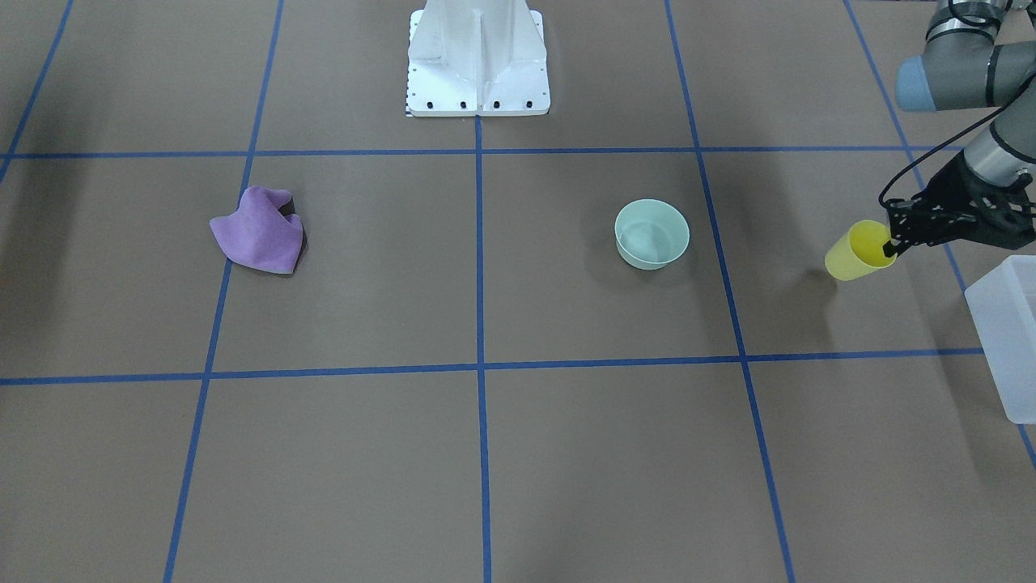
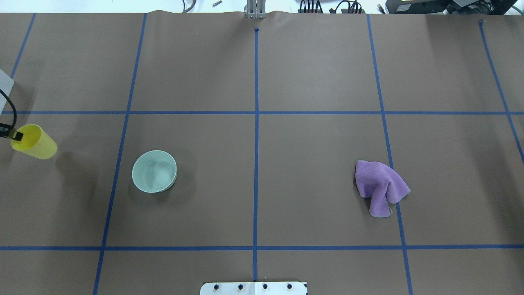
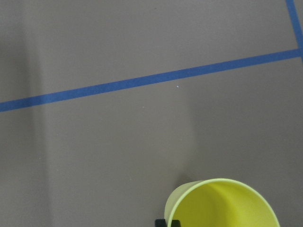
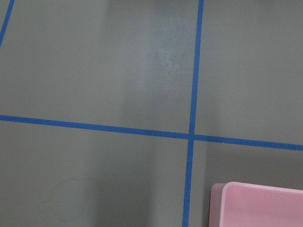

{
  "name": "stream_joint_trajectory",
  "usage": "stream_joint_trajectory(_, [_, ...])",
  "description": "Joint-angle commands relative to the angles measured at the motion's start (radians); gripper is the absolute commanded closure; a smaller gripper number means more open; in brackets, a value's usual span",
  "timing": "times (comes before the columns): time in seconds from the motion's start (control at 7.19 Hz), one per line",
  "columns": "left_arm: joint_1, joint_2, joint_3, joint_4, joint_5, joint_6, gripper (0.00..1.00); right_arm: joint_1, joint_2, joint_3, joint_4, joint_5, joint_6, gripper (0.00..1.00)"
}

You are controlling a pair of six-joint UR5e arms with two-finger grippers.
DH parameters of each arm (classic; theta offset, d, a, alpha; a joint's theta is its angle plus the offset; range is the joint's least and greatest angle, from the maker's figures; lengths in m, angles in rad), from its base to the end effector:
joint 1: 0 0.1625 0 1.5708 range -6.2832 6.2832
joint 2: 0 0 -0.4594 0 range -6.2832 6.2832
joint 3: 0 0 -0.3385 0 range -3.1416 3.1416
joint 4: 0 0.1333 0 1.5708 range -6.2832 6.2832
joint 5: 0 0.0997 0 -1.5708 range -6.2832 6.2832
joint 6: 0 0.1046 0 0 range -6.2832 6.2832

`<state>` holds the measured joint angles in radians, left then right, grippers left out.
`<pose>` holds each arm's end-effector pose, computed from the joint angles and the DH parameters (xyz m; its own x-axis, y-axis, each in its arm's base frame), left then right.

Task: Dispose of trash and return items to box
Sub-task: 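Lift the yellow cup with the left gripper and drop it into the clear bin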

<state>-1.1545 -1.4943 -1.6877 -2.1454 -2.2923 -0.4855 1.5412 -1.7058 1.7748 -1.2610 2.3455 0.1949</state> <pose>0.1151 -0.4191 0.6135 0.6252 0.2282 -0.7464 -0.0436 0.9650 0.2585 0.0484 -0.3977 0.6270 0.6986 -0.0946 0.7092 -0.1099 0.9653 0.2369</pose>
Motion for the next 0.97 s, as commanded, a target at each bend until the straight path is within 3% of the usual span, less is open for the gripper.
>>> stream_joint_trajectory(0.0, [-0.204,-0.071,-0.003,0.236,-0.053,0.285,1.00,-0.003,-0.002,-0.003,0.000,0.000,0.001,0.00])
stream_joint_trajectory(0.28, [-0.360,-0.220,0.020,0.549,-0.056,0.564,1.00,-0.007,-0.003,-0.006,0.000,0.002,0.001,0.00])
stream_joint_trajectory(0.42, [-0.408,-0.269,0.102,0.582,-0.059,0.659,1.00,-0.012,-0.003,-0.006,0.002,0.000,0.001,0.00])
stream_joint_trajectory(0.56, [-0.447,-0.344,0.258,0.561,-0.059,0.745,1.00,-0.016,-0.003,-0.009,0.002,0.000,0.001,0.00])
stream_joint_trajectory(0.83, [-0.450,-0.418,0.518,0.350,-0.006,0.774,1.00,-0.022,-0.003,-0.011,0.003,0.000,0.003,0.00])
